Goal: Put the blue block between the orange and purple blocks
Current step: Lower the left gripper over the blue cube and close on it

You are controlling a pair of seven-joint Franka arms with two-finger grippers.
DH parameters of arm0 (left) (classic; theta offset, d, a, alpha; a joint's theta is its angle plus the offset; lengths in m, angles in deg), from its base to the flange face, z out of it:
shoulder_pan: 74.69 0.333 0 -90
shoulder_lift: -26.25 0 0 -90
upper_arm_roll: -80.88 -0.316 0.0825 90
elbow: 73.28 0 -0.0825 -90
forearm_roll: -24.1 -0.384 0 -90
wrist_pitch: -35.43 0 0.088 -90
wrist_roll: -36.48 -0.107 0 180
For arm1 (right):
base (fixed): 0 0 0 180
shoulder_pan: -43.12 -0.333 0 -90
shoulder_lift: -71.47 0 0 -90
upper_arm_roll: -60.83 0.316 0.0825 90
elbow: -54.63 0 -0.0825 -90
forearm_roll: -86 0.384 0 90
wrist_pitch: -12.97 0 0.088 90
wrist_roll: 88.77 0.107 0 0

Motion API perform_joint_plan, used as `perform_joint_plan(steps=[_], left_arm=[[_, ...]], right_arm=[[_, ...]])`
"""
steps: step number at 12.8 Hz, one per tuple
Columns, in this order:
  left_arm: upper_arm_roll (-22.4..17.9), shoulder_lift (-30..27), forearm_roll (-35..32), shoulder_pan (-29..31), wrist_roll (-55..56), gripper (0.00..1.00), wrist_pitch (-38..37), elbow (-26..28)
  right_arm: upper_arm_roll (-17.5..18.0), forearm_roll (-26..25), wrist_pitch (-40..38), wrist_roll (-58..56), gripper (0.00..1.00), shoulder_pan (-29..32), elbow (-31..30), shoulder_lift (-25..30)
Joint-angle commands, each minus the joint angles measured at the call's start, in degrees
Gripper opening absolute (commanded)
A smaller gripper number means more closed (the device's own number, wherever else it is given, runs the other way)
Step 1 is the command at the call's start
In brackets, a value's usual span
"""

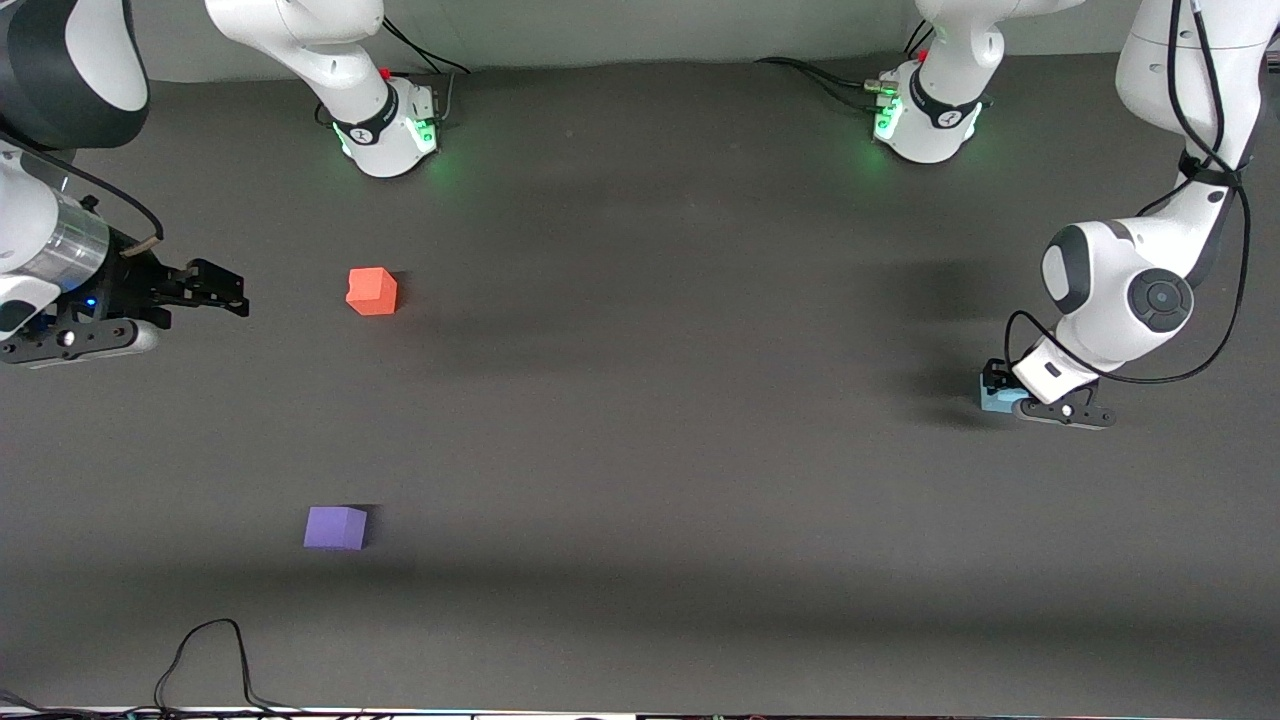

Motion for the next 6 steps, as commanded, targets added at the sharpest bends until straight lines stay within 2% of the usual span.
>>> perform_joint_plan(steps=[1,2,3,6], left_arm=[[-0.1,-0.7,-0.4,0.1,-0.6,0.49,-1.0,-0.6],[-0.4,-1.8,-0.4,0.1,-0.7,0.49,-4.7,-2.4],[-0.5,-3.2,-0.4,0.1,-0.8,0.49,-11.8,-6.0],[-0.4,-6.8,-0.4,0.1,0.1,0.49,-33.4,-19.4]], right_arm=[[-0.8,-0.1,0.1,0.0,1.0,-0.3,0.5,0.9],[-0.8,-0.1,-0.2,0.0,1.0,-0.3,0.6,0.9],[-0.8,-0.1,-0.4,0.0,1.0,-0.3,0.5,0.9],[-0.9,-0.1,-0.5,0.1,1.0,-0.4,0.5,1.3]])
